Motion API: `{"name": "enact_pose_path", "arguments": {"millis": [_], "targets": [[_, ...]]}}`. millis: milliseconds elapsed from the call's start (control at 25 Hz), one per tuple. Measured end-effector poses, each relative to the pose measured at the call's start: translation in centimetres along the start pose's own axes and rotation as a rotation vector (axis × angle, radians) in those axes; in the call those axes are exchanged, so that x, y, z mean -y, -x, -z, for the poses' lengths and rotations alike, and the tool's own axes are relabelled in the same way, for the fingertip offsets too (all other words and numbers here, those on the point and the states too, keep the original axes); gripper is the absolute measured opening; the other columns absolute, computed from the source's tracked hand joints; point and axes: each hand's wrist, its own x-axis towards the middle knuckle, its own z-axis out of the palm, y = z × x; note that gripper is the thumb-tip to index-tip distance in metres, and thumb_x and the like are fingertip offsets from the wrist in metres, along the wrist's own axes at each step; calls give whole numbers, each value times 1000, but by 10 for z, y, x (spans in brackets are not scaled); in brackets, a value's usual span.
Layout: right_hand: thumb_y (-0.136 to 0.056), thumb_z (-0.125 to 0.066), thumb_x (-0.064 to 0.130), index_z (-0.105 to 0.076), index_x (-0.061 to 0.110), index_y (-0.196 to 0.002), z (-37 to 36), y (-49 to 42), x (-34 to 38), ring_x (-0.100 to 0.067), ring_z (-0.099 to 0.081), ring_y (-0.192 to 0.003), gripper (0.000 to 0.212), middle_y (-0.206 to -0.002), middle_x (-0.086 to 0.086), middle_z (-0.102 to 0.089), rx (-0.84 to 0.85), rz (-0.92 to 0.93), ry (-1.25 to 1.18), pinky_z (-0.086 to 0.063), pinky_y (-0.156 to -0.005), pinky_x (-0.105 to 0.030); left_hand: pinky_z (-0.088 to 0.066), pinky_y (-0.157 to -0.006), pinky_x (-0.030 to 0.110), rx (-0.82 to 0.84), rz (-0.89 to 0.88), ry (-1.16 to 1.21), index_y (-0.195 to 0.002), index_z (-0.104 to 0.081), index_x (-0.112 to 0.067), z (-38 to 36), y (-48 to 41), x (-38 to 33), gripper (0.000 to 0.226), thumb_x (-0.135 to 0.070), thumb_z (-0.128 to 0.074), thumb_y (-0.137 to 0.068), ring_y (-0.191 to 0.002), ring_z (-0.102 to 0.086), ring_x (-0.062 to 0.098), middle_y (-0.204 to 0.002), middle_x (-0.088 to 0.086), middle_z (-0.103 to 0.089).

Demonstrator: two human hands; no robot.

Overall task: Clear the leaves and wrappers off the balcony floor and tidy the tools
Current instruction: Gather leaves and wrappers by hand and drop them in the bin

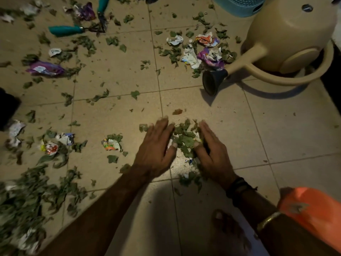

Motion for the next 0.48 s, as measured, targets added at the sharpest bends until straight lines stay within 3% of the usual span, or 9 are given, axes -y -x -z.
{"name": "enact_pose_path", "arguments": {"millis": [80,160,240,360,480], "targets": [[-100,-39,42,-22,17,-161,9,-12,-5,-11,-14,-155,68,-169,-1,-19,-127,-91,1,-16,-128,-46,-1,-127,42,-84,112,34,-160,-16,-21,7,-14,10,64,-49,-29,-104,-155,1,14,-169,2,-6],[-99,-33,45,-15,15,-162,15,-23,-12,-14,-4,-157,73,-170,-4,-10,-69,-162,146,-5,-128,-47,-1,-126,46,-43,181,-2,-160,-10,-19,8,-37,20,67,-49,-31,-104,-155,2,15,-169,4,-3],[-97,-29,43,-12,14,-163,5,-30,-8,-14,2,-157,74,-171,-4,-6,101,-69,233,4,-128,-44,-2,-126,51,83,21,-40,-161,-7,-18,1,-54,11,70,-48,-30,-102,-155,1,17,-169,6,-3],[-97,-30,32,-20,13,-161,-9,-22,9,-14,-6,-157,68,-169,-4,-16,224,72,109,-2,-128,-45,-7,-125,48,171,-151,90,-160,-17,-13,-3,-35,-16,69,-40,-30,-97,-155,-9,16,-167,7,-17],[-98,-39,28,-32,15,-158,1,7,6,-13,-17,-155,62,-166,-2,-26,-26,-19,-8,-16,-128,-43,-6,-127,43,-92,17,150,-156,-31,-14,10,13,2,62,-37,-33,-99,-154,-16,16,-164,6,-27]]}}
